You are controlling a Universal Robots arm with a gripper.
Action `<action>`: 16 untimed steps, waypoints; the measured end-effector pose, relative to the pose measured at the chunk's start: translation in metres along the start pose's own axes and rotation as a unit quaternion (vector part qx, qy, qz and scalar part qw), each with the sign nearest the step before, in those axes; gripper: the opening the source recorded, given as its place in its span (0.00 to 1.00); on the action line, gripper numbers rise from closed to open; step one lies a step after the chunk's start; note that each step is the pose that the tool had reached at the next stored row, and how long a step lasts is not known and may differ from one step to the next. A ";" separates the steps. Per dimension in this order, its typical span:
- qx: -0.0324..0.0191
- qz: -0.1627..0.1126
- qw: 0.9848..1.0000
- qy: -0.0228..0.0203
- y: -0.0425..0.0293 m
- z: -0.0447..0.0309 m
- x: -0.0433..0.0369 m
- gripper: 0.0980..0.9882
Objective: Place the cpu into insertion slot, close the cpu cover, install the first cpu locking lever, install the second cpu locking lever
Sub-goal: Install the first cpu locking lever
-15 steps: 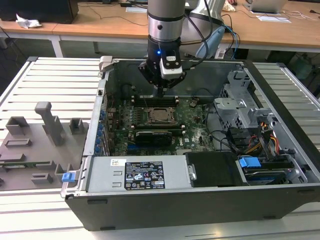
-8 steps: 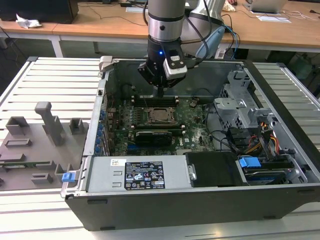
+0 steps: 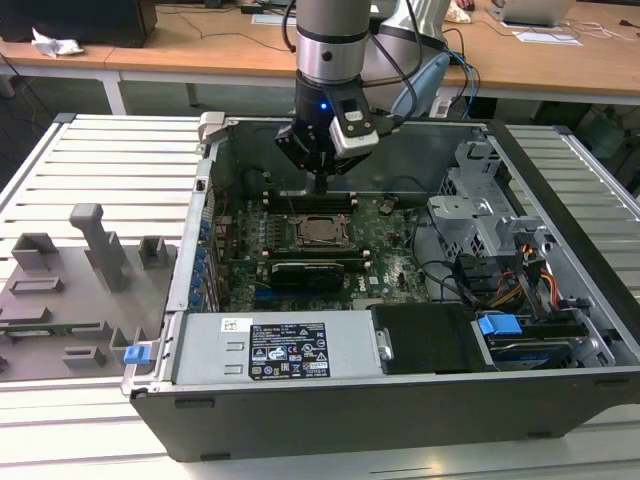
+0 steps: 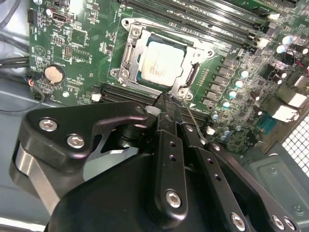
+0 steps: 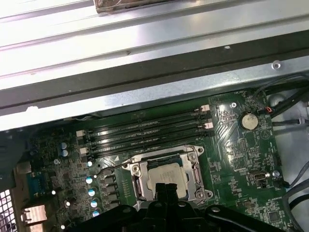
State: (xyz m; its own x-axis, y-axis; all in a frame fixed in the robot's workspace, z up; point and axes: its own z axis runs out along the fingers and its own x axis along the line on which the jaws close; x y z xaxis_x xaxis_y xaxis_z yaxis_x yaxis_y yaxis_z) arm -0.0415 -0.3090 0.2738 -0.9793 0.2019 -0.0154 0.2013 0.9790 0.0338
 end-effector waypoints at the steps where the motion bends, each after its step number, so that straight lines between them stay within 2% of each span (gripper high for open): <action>1: 0.000 -0.003 1.000 0.000 0.0000 0.0000 0.0000 0.01; 10: 0.000 -0.021 1.000 0.001 0.0000 0.0000 0.0000 0.01; 16: -0.001 -0.063 0.998 0.002 0.0000 0.0001 0.0001 0.01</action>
State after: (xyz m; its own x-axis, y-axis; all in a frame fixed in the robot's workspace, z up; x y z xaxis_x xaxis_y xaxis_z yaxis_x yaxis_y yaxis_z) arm -0.0416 -0.3090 0.2737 -0.9969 0.0774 -0.0155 0.0768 0.9965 0.0338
